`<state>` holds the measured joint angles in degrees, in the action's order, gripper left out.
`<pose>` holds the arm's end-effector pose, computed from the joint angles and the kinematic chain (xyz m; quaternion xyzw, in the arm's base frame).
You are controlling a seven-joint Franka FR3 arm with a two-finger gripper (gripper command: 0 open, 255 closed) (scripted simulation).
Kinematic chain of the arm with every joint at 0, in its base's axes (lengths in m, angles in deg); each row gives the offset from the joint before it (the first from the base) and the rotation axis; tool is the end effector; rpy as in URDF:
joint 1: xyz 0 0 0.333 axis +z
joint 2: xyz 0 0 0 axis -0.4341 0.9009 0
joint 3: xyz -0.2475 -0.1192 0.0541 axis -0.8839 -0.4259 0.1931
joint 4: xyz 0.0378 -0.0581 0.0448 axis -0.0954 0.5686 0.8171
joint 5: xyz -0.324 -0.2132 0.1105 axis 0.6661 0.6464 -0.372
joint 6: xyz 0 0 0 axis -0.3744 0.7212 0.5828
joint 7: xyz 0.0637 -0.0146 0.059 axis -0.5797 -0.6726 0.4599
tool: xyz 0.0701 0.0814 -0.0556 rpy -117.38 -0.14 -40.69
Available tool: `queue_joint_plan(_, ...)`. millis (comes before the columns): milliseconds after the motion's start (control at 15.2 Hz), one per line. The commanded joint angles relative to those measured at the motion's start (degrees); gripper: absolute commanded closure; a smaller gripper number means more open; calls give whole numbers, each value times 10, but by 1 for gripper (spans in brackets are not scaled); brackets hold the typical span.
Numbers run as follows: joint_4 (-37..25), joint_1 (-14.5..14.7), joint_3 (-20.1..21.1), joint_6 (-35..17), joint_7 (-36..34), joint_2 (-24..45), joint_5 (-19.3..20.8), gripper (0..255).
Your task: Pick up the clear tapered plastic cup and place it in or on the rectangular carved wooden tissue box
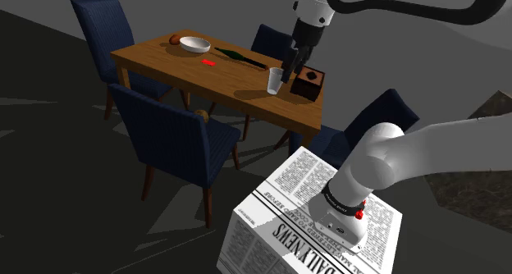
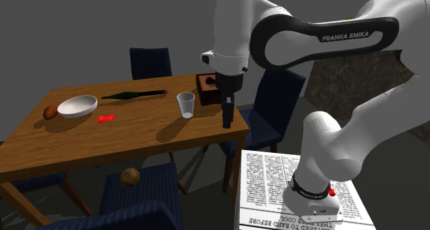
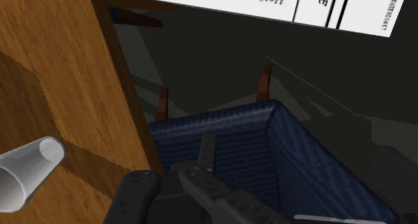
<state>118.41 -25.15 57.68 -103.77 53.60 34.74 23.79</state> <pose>0.3560 0.0104 0.5216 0.9982 0.0558 0.0138 0.0170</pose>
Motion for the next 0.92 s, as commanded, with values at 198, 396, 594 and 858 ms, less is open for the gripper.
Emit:
queue_joint_plan(198,-1,-13,-24,-38,28,39,22,0)
queue_joint_plan(396,-8,-25,-48,-76,55,84,41,0)
queue_joint_plan(594,-22,-36,-71,-112,81,132,57,0)
queue_joint_plan(858,-51,-48,-100,-156,115,202,72,0)
